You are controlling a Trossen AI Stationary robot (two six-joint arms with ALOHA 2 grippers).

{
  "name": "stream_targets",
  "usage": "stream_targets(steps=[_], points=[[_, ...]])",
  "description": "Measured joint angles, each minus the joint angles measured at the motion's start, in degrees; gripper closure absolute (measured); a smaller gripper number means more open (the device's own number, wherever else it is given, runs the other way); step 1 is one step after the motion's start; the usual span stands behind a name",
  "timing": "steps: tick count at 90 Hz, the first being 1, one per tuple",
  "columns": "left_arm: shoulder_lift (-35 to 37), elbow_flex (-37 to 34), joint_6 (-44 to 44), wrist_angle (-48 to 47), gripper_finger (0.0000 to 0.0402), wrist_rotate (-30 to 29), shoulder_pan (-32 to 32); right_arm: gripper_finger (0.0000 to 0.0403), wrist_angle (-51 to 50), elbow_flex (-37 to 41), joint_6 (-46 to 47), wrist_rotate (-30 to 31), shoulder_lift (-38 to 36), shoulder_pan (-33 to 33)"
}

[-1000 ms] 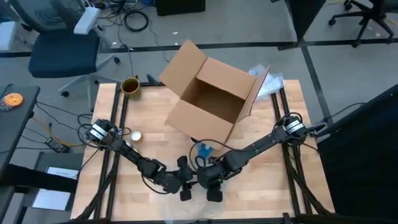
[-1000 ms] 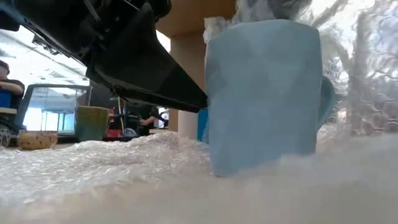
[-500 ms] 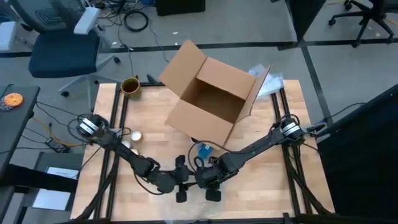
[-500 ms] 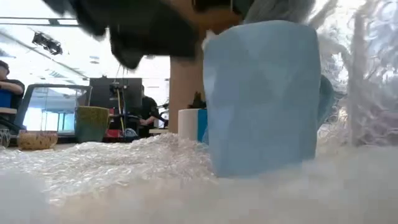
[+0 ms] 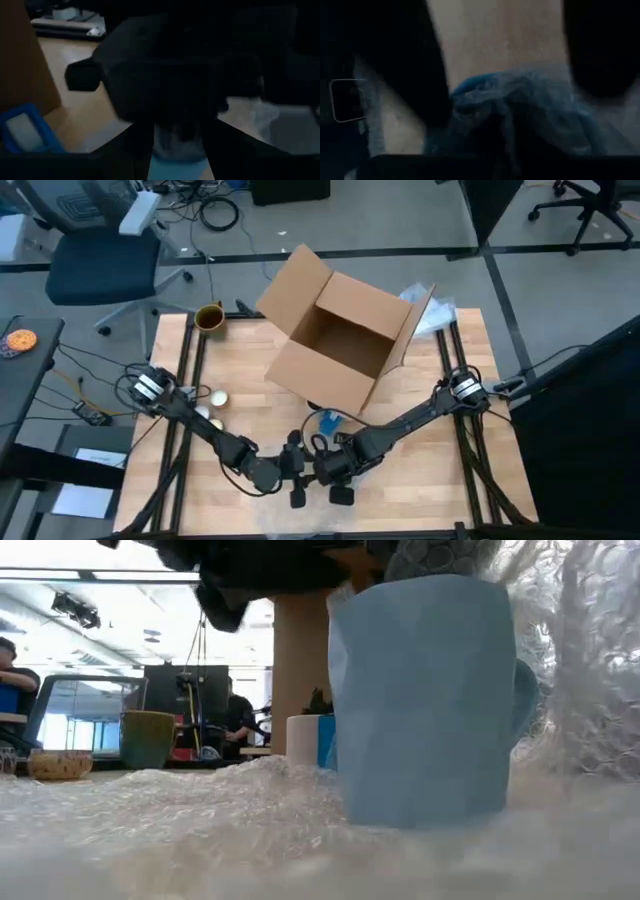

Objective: Wrap mug
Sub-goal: Wrap the blue mug with the bubble wrap on the table

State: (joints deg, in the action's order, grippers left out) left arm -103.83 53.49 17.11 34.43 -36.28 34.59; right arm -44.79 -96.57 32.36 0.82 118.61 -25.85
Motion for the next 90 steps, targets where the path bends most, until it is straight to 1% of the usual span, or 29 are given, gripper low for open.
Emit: stream_targets(steps=[7, 19, 32, 49, 63, 74, 90], points=[[-1.56, 0.07, -0.2, 1.35, 0.026, -0.01, -0.49, 0.0402, -0.57, 0.07, 0.0, -0.16, 0.0, -0.02], [-3.41, 0.04, 1.02, 0.29, 0.026, 0.21, -0.99, 0.0402, 0.36, -0.04, 0.02, -0.09, -0.04, -0.26], [-3.41, 0.02, 1.1, 0.31, 0.026, 1.0, -0.86, 0.0403, -0.1, 0.0, 0.02, -0.11, -0.48, -0.66], [-3.43, 0.02, 1.07, 0.05, 0.026, 1.08, -0.9, 0.0403, -1.84, 0.0, 0.48, -0.5, -5.47, -0.81], [-3.43, 0.02, 0.86, 0.1, 0.026, 1.39, -0.85, 0.0403, -1.57, 0.0, 0.52, 3.53, -9.87, -0.93], [-3.43, 0.0, 0.84, -0.13, 0.026, 1.41, -0.85, 0.0403, -1.63, -0.02, 0.5, 6.79, -10.71, -0.94], [-3.43, 0.0, 0.13, -0.19, 0.026, 1.41, -0.85, 0.0403, -0.83, 0.47, 0.6, 6.39, -8.84, -1.06]])
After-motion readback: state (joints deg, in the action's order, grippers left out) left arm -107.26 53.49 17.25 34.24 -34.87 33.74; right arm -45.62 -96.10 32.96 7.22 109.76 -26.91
